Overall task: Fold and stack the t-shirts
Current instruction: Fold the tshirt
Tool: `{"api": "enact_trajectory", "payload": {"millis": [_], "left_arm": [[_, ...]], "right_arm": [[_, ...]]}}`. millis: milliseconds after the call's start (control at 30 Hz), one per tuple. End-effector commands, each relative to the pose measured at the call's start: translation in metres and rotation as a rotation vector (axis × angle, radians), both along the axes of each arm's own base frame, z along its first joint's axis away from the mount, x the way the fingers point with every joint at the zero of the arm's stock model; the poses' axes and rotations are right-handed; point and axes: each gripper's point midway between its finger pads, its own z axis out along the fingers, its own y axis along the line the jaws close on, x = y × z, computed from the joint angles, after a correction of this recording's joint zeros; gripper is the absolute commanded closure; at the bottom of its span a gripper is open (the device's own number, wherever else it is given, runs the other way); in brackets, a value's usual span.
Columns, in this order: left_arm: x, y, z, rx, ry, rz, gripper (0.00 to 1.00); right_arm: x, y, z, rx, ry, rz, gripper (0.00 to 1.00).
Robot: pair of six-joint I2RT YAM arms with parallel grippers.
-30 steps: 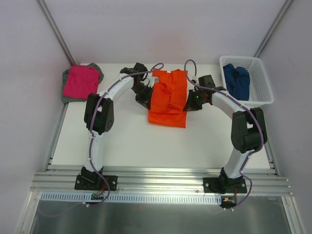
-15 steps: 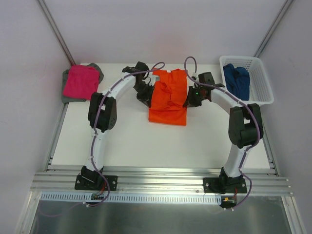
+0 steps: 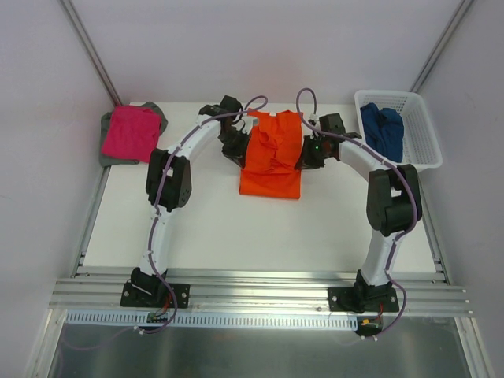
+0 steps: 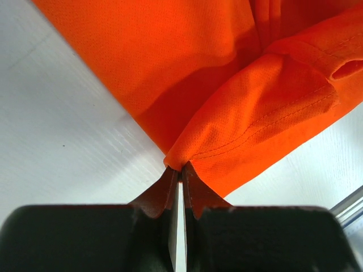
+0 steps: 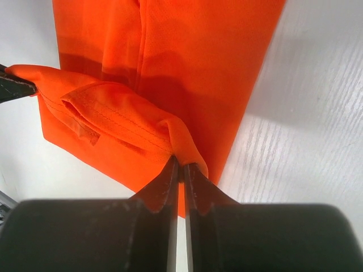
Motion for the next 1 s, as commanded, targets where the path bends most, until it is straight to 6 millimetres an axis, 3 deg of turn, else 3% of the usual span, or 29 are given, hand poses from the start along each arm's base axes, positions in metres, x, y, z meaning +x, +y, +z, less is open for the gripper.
{"api": "enact_trajectory", "payload": {"millis": [0,267,533,800,967], "left_arm": [[0.017,0.001,0.023,-0.007,-0.085,0.004,1.00],[0.030,0.007,0.040,0.032,-0.169,0.039,1.00],[0.046,0.014,0.044,0.075,-0.230,0.071,1.00],[0.064,0.007,0.060,0.067,-0.321,0.066,1.00],[0.067,0.004,0.045,0.076,-0.306,0.062,1.00]], "right_arm": [[0.022,-0.002,0.022,0.003,-0.093,-0.004,0.97],[0.027,-0.001,0.030,0.002,-0.115,-0.013,0.98],[0.039,0.001,0.034,0.001,-0.138,-0.015,0.98],[0.038,0.001,0.035,0.008,-0.144,-0.013,0.98],[0.040,0.003,0.025,0.004,-0.135,-0.011,0.97]]}}
